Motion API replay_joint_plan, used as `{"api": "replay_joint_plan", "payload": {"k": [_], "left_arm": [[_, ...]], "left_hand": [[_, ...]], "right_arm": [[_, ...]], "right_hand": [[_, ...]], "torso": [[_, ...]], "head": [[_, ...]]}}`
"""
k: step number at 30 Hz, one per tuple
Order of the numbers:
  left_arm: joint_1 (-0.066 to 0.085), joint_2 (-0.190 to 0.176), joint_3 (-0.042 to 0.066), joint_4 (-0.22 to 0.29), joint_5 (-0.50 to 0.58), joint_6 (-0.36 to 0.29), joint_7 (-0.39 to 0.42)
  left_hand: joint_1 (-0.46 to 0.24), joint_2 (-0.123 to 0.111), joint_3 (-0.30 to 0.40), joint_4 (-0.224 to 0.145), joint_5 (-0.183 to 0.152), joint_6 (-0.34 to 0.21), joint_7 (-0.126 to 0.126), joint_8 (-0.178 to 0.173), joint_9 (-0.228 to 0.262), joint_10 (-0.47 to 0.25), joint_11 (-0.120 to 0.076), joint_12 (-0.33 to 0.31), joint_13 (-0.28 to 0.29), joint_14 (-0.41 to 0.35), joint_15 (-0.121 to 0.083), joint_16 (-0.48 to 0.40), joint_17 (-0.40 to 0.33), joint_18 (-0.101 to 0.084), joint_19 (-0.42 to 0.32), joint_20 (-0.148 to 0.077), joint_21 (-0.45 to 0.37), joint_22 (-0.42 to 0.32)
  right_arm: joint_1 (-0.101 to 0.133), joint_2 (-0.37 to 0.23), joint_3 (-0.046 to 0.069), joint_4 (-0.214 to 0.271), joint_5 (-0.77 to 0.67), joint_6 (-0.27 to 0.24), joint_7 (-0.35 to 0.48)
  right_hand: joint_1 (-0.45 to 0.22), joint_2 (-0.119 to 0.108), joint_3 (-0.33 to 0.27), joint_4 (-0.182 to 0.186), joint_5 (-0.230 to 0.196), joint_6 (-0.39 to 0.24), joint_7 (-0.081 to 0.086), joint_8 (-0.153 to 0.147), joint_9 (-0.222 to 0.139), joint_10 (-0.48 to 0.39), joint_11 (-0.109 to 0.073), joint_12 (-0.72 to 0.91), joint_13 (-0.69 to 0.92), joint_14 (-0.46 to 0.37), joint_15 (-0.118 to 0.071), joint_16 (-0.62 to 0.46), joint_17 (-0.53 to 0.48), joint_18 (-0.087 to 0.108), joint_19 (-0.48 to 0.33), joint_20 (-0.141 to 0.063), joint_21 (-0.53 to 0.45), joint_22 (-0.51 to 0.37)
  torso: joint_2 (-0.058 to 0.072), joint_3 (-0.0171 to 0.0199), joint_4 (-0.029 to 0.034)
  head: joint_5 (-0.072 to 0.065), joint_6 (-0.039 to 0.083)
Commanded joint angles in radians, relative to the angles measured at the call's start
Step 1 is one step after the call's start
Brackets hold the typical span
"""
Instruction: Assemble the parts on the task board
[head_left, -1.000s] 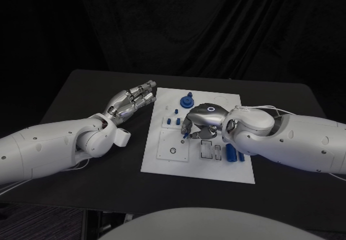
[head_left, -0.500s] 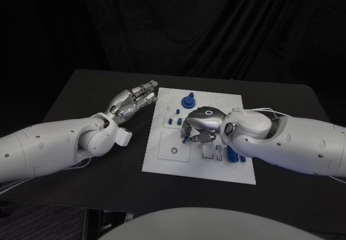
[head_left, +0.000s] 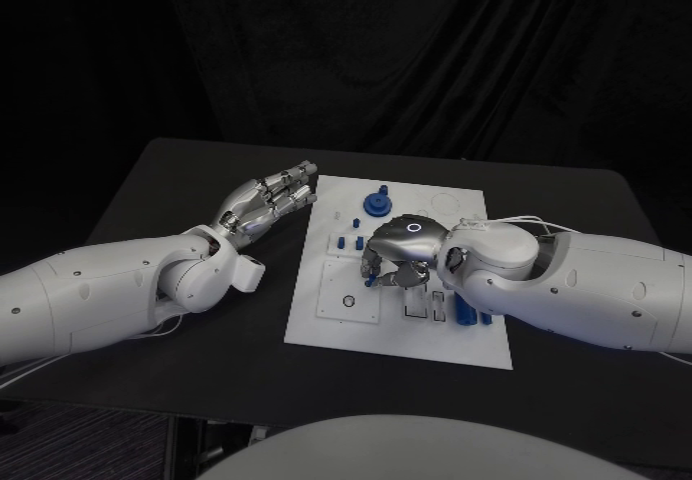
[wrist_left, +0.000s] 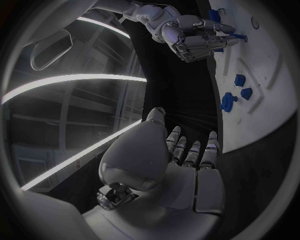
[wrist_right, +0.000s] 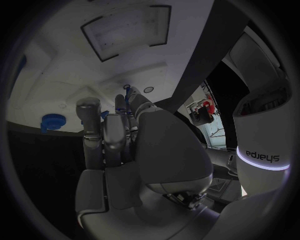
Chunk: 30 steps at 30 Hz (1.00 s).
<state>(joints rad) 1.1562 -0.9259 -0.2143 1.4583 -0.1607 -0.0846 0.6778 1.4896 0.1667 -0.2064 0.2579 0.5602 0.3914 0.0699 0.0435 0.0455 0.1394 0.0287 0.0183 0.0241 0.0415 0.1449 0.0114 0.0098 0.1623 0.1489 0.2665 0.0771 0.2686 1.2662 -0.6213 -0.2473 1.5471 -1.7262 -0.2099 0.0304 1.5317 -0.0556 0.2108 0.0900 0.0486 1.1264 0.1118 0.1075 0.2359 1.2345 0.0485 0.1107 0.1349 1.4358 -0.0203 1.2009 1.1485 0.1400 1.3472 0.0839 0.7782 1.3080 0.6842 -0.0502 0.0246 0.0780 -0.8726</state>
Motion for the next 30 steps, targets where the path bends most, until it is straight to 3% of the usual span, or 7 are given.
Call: {"api": "replay_joint_plan", "payload": {"k": [1,30], "left_arm": [[-0.003,0.003,0.001,0.0,0.0,0.019,0.078],[-0.007,0.009,0.001,-0.004,0.0,0.028,0.074]], "left_hand": [[0.008,0.0,0.0,-0.004,0.004,0.006,0.003,0.005,0.001,0.0,0.005,0.006,0.002,-0.002,0.004,0.004,0.001,0.018,0.005,0.0,0.005,-0.002],[0.007,-0.002,-0.002,-0.005,0.004,0.006,0.004,0.005,0.001,0.001,0.007,0.006,0.002,-0.003,0.005,0.004,0.001,0.018,0.006,0.0,0.005,-0.001]], "right_arm": [[-0.003,0.003,0.0,-0.001,-0.038,0.016,-0.028],[-0.013,0.024,0.0,-0.009,-0.106,0.018,-0.025]], "right_hand": [[-0.008,-0.002,0.008,-0.002,-0.001,-0.007,0.003,-0.006,-0.001,0.002,0.007,-0.007,-0.002,0.003,0.002,-0.002,-0.003,-0.018,0.002,-0.001,-0.006,0.101],[-0.008,-0.005,0.011,-0.005,-0.001,-0.011,0.004,-0.011,-0.003,0.002,0.008,-0.01,-0.004,0.001,0.003,-0.004,-0.005,-0.018,0.0,0.0,-0.007,0.1]], "torso": [[0.0,-0.0001,-0.0006],[0.0,-0.0001,-0.0009]], "head": [[-0.001,0.0],[-0.002,0.0]]}}
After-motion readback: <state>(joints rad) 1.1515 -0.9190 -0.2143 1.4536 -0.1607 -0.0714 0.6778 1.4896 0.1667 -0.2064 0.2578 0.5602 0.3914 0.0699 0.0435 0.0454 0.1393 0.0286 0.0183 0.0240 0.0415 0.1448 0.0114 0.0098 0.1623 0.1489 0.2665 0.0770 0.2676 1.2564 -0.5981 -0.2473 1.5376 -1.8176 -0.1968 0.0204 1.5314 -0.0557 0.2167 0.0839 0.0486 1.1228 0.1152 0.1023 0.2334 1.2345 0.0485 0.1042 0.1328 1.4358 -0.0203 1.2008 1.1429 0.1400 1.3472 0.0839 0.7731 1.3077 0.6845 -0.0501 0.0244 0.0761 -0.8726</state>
